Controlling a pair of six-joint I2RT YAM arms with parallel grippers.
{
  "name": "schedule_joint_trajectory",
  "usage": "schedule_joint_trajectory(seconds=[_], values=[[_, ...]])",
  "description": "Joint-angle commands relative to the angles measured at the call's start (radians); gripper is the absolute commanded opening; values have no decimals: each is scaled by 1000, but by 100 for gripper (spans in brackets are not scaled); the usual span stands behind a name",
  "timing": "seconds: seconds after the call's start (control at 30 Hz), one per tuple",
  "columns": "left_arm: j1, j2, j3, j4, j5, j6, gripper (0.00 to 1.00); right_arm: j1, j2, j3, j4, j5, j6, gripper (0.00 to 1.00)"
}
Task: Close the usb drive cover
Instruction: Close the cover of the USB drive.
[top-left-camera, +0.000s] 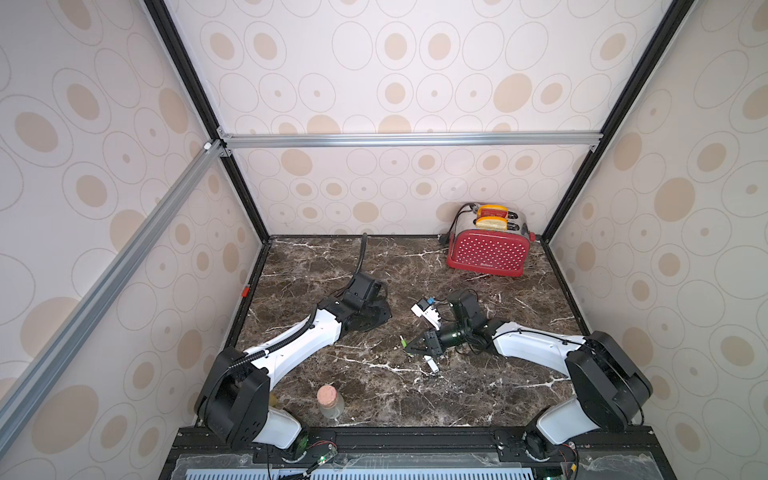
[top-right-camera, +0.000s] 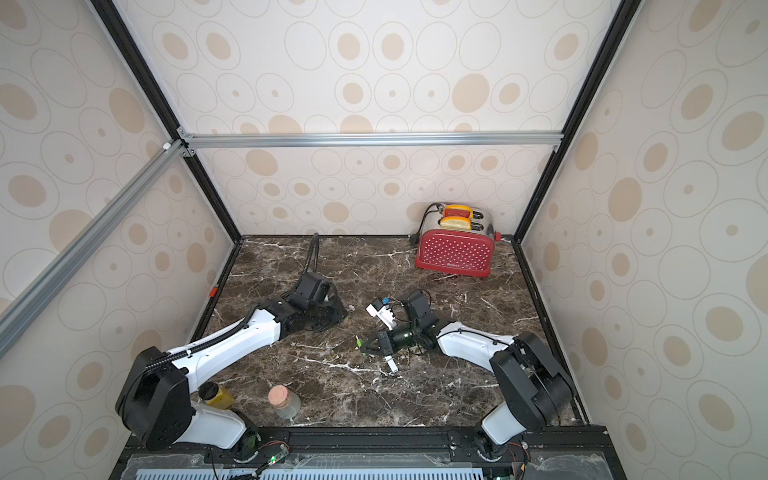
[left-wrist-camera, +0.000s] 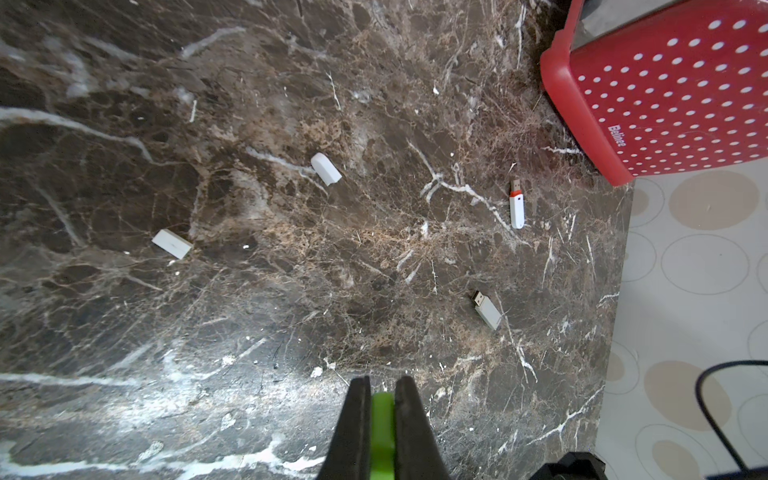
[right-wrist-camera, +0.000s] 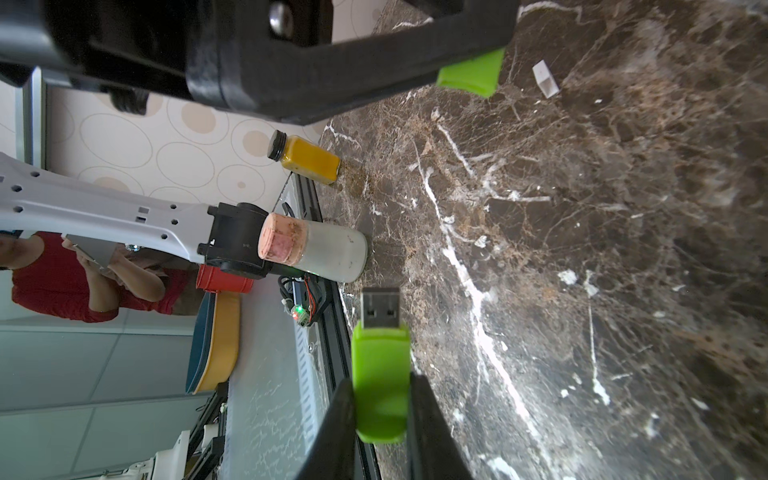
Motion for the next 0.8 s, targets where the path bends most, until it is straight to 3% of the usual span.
schedule_joint_trajectory(seconds=[0.0, 0.77], values=[[4, -25, -6, 32, 14, -1, 0, 5, 31, 31, 31, -29, 0, 0], [-52, -56, -43, 58, 8, -13, 0, 6, 132, 106, 33, -53, -11, 0]])
